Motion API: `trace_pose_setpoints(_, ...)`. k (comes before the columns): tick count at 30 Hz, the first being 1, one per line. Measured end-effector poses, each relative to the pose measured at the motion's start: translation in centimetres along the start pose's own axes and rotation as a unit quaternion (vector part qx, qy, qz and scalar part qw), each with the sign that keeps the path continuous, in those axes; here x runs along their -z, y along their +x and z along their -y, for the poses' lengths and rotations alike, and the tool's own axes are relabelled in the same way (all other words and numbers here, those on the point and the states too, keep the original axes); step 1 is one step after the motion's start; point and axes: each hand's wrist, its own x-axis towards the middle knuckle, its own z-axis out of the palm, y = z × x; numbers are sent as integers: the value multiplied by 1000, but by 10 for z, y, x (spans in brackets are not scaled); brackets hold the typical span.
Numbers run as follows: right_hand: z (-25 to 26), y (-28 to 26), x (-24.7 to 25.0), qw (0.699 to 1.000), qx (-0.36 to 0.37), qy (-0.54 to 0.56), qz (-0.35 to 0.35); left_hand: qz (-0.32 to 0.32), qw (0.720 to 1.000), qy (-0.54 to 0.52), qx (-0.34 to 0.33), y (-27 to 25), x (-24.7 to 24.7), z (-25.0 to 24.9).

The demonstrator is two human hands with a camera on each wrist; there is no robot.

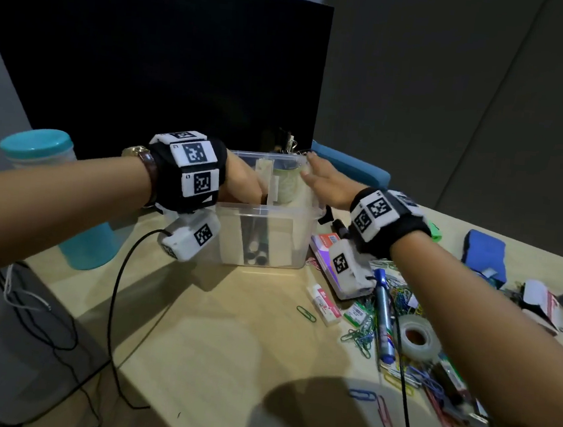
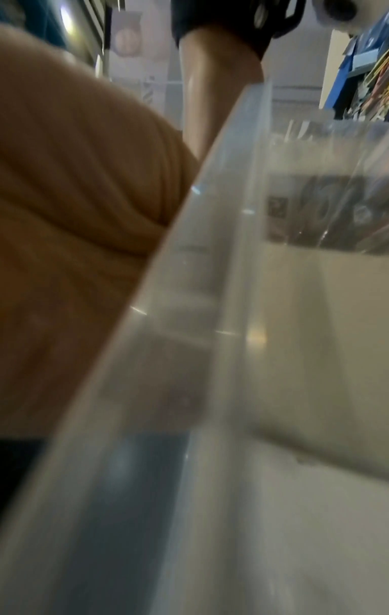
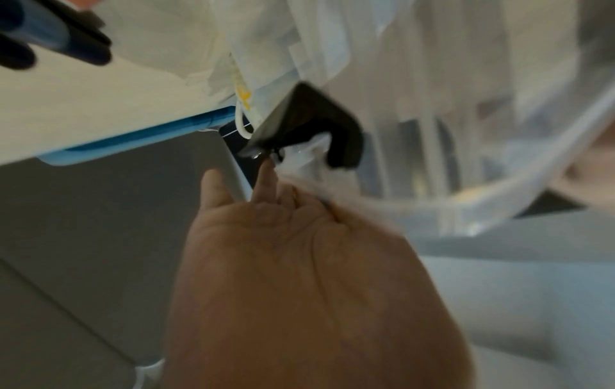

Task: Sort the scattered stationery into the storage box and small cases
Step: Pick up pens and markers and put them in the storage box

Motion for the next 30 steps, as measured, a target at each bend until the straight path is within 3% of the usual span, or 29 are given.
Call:
trace_pose_setpoints(2, -11, -5, 8, 995, -22, 93, -19, -25, 1000, -13, -12, 0, -3, -3)
trace_pose_setpoints(4, -25, -8, 13, 991, -56, 115, -47, -63, 998, 5, -21, 1, -8, -4)
trace_pose_setpoints(8, -37, -23, 18, 989, -91, -74, -92, -106, 993, 19, -38, -10, -16, -8)
trace_pose_setpoints(10, -35, -33, 18, 979, -92, -174, -60, -132, 990, -3, -51, -20, -19, -14)
trace_pose_setpoints(15, -36, -44, 3, 936, -139, -285, 153, -240, 970, -19, -34, -28, -17, -20)
trace_pose_setpoints(17, -40, -41, -7, 916, -149, -338, 158, -294, 956, 7, -20, -34, -17, -26)
trace_pose_setpoints(19, -41, -43, -13, 911, -153, -364, 123, -366, 929, 47, -21, -39, -17, -35)
trace_pose_setpoints(21, -37, -54, -18, 906, -141, -377, 134, -408, 911, 44, -42, -41, -19, -44)
trace_pose_setpoints(24, -44, -68, -20, 920, -135, -353, 99, -440, 892, -4, -99, -35, -24, -55)
trace_pose_setpoints(30, -53, -88, 20, 966, -182, -169, 70, -441, 867, -67, -224, -21, -37, -84)
